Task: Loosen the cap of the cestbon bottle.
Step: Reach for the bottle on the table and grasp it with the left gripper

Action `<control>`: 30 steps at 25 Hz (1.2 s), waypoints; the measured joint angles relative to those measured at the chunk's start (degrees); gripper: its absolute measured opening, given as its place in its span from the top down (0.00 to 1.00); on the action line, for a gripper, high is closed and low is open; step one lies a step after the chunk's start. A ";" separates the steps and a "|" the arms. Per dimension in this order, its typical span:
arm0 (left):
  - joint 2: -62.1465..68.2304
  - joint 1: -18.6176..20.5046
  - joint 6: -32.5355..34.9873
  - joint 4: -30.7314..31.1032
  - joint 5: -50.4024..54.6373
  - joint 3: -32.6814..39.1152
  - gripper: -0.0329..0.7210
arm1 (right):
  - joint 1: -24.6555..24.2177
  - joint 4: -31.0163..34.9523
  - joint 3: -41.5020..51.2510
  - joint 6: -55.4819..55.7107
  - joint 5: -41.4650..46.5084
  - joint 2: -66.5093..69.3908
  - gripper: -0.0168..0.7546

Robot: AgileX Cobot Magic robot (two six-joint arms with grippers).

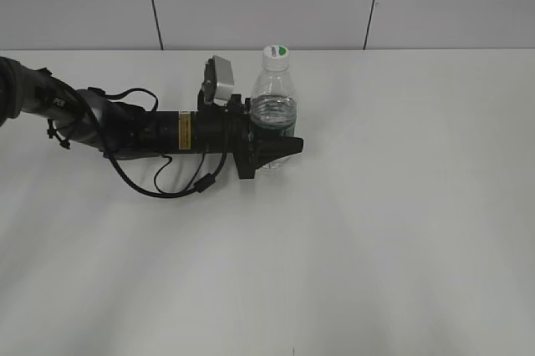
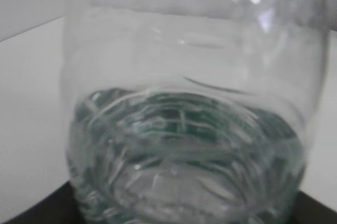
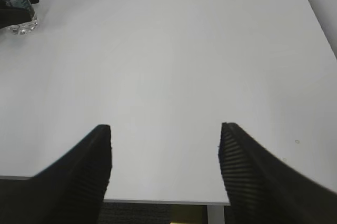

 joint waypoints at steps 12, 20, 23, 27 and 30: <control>-0.68 -0.02 -1.78 3.27 -0.20 0.00 0.41 | 0.00 0.00 0.00 0.43 0.00 0.00 0.34; -1.75 -0.06 -2.42 5.13 0.37 0.00 0.41 | 0.00 1.69 -3.36 0.67 -5.47 10.94 0.34; -1.75 -0.06 -2.42 5.15 0.49 0.00 0.41 | 0.00 2.67 -5.55 0.67 -7.77 19.20 0.34; -1.75 -0.20 -2.42 5.15 0.49 0.00 0.41 | 0.00 4.66 -10.16 0.61 -8.98 30.58 0.34; -1.75 -0.74 -2.42 5.33 0.63 0.00 0.41 | 0.00 7.70 -15.07 0.61 -8.86 40.32 0.34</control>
